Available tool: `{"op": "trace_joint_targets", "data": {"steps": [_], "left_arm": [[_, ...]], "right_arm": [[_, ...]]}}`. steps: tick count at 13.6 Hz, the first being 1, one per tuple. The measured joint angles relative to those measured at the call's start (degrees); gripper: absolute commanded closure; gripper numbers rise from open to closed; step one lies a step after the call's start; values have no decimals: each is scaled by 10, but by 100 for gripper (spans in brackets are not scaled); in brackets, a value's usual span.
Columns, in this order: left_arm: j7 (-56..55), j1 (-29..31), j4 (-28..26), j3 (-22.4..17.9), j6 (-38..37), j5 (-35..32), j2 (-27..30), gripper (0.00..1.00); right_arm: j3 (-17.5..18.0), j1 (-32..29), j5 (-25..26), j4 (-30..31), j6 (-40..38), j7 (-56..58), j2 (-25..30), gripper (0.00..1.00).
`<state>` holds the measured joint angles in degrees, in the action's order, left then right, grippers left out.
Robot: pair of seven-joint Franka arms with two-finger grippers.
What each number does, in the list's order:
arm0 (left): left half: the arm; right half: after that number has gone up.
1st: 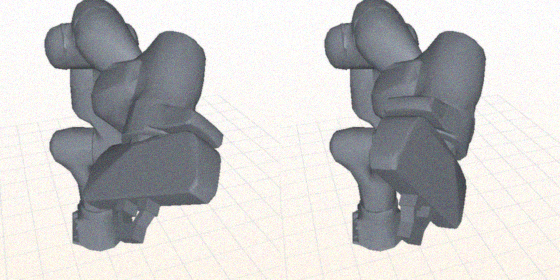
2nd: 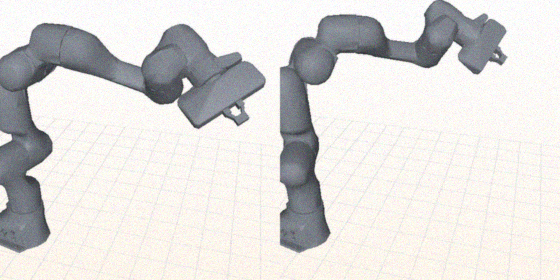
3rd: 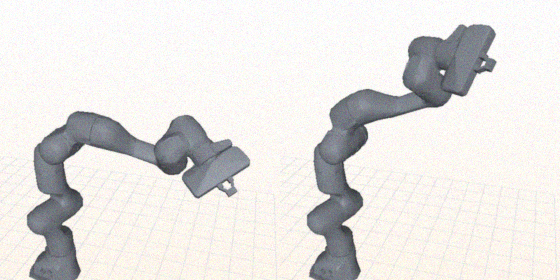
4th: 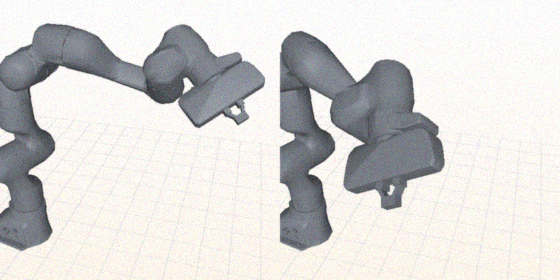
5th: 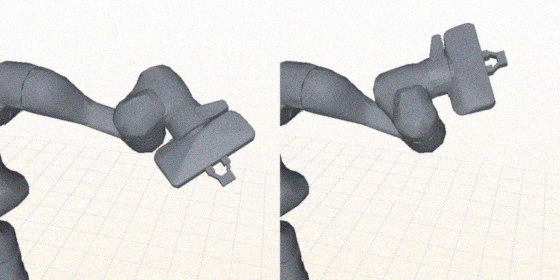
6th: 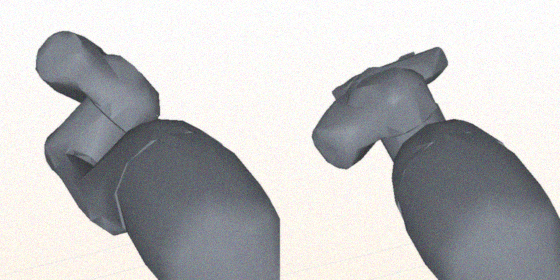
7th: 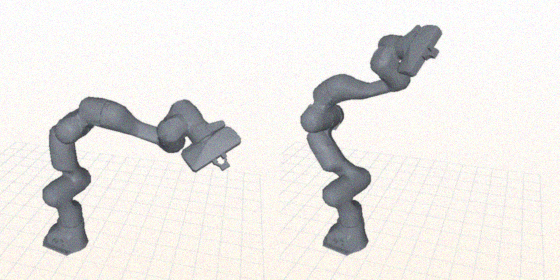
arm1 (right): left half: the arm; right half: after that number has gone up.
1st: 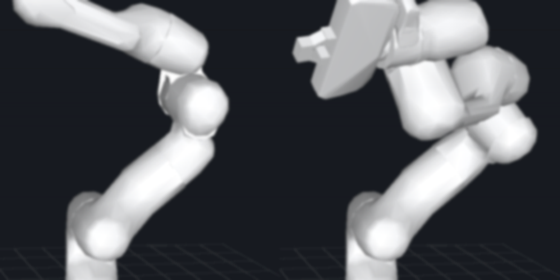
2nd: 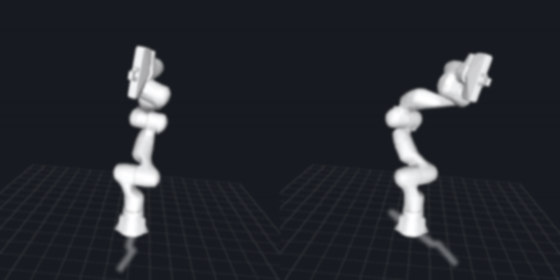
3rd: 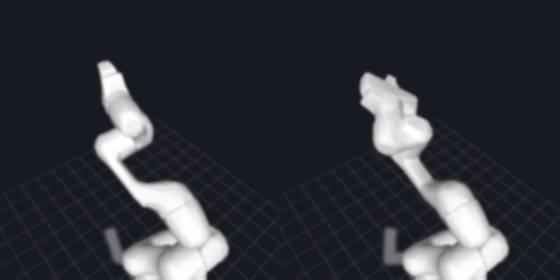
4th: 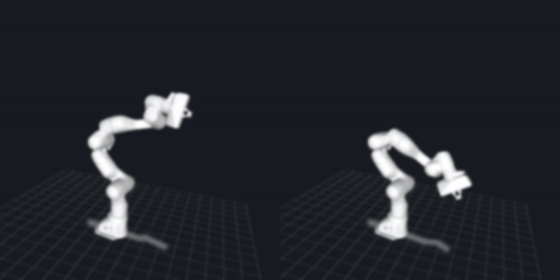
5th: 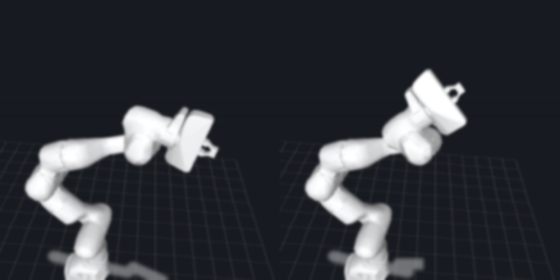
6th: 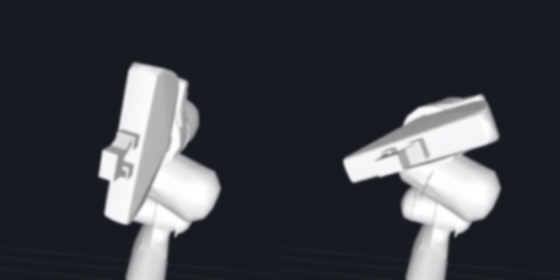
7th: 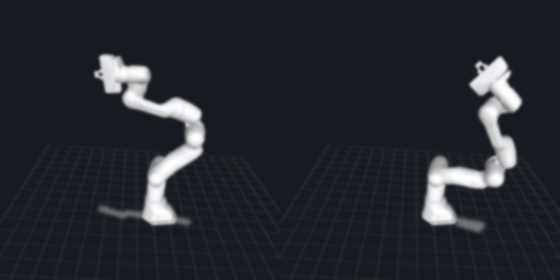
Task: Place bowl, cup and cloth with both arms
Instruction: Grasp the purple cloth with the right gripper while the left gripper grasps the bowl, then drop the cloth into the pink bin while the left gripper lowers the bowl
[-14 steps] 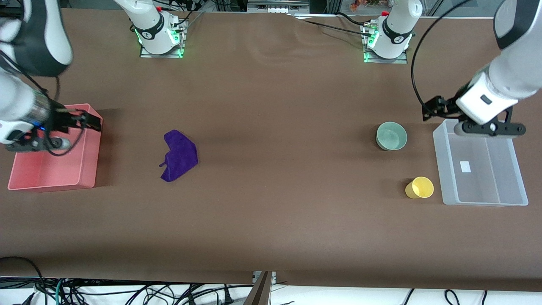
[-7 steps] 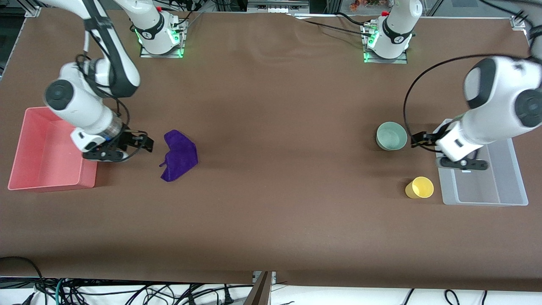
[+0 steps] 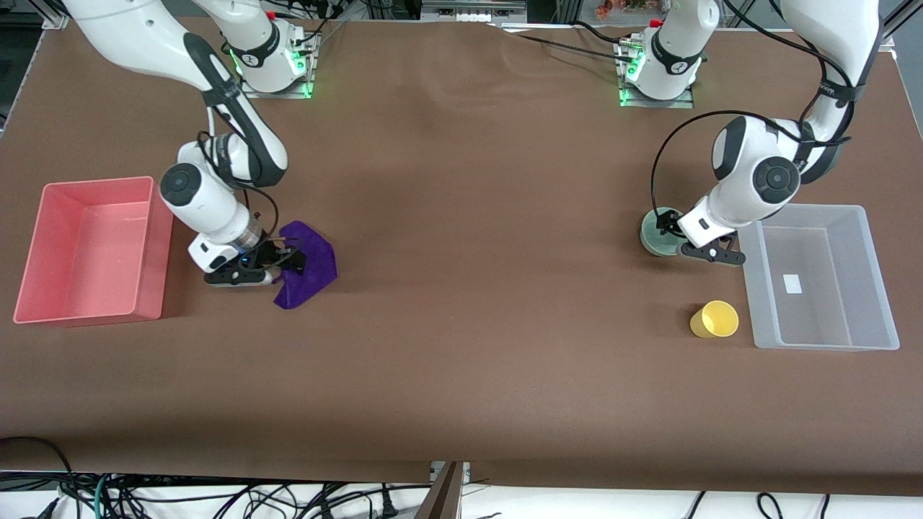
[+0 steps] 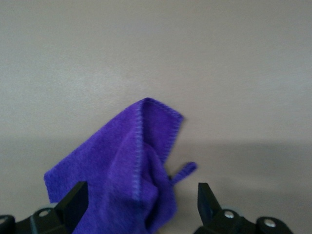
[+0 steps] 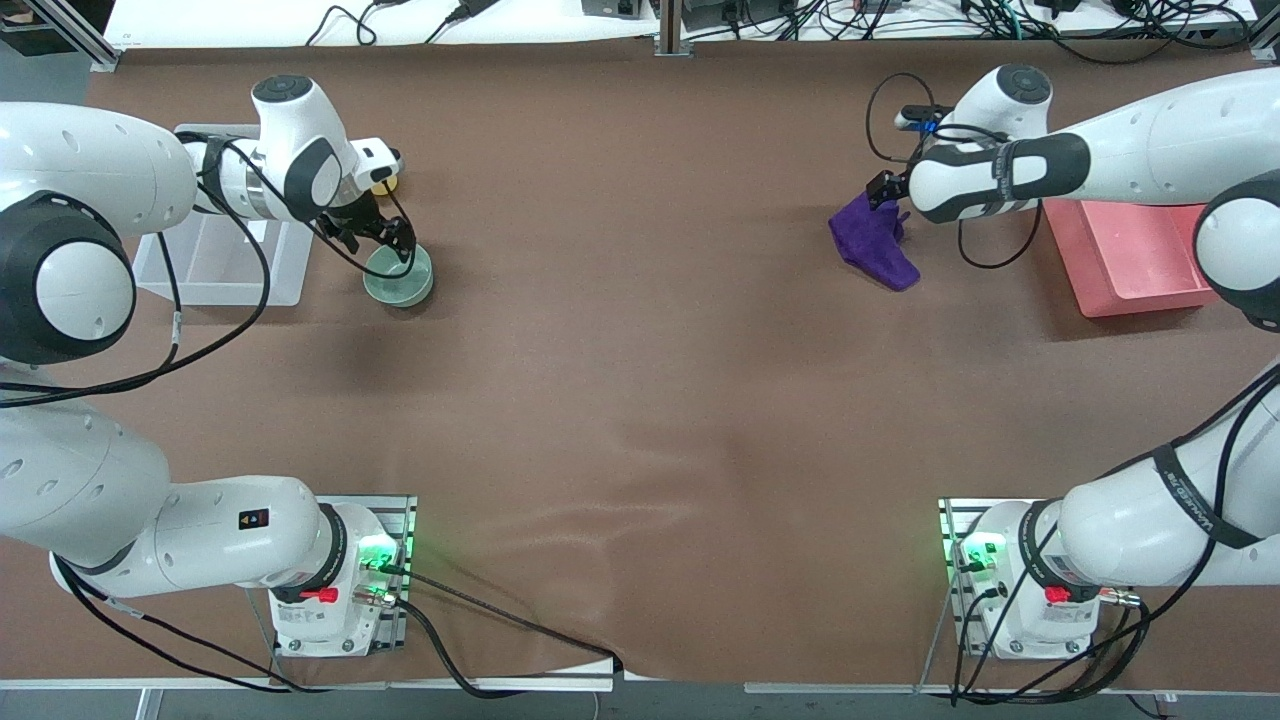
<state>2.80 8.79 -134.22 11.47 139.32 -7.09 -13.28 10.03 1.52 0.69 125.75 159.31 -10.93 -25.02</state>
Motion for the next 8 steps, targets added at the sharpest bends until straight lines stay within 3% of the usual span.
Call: {"op": "trace_joint_targets", "data": {"steps": [1, 2, 4, 5, 6, 8], "left_arm": [[12, 3, -2, 0, 0, -6, 0, 16], [30, 4, -4, 0, 0, -8, -1, 20], [78, 7, -8, 0, 0, -8, -9, 75], [92, 10, -8, 0, 1, -8, -14, 94], [102, 11, -8, 0, 2, -8, -19, 100], [109, 12, -8, 0, 2, -8, -28, 100]], "right_arm": [[0, 5, 0, 0, 7, -8, -7, 89], [0, 9, 0, 0, 10, -12, -10, 100], [0, 15, 0, -1, 11, -14, -11, 100], [0, 16, 0, -4, 11, -14, -10, 100], [0, 17, 0, -6, 11, -14, -9, 100], [-1, 15, 0, -16, -5, -14, -3, 100]]}}
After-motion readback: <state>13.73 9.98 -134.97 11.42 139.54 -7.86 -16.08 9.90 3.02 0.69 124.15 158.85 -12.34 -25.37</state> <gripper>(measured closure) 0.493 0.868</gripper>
